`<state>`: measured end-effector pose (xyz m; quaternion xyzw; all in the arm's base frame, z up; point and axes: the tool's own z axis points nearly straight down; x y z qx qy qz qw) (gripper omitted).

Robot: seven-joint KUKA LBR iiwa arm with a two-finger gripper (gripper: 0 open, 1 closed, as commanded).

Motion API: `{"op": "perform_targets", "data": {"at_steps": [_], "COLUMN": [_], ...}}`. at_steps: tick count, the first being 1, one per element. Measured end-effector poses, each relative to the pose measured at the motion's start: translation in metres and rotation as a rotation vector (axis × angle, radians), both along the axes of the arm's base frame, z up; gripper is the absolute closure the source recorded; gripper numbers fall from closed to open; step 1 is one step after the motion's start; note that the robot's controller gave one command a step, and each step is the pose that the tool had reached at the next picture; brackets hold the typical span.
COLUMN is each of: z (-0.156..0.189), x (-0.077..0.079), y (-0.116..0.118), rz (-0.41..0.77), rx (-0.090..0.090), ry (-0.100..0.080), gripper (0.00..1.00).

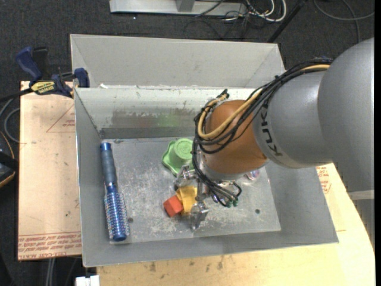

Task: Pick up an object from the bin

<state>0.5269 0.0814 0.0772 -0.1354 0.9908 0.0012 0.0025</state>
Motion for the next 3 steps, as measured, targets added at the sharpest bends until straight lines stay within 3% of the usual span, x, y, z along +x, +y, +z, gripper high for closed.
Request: {"op": "perform_targets", "data": {"at_steps": [1,2,3], "z": [0.003,0.035,0.12], "x": [0.003,0.005,0.007], "y": [0.001,0.002,0.003], "rz": [-0.001,-0.003,-0.004], "rx": [0.003,-0.001,-0.001], "ry": [-0.01,-0.001,-0.007], "gripper": [1.0,1.0,1.0]}}
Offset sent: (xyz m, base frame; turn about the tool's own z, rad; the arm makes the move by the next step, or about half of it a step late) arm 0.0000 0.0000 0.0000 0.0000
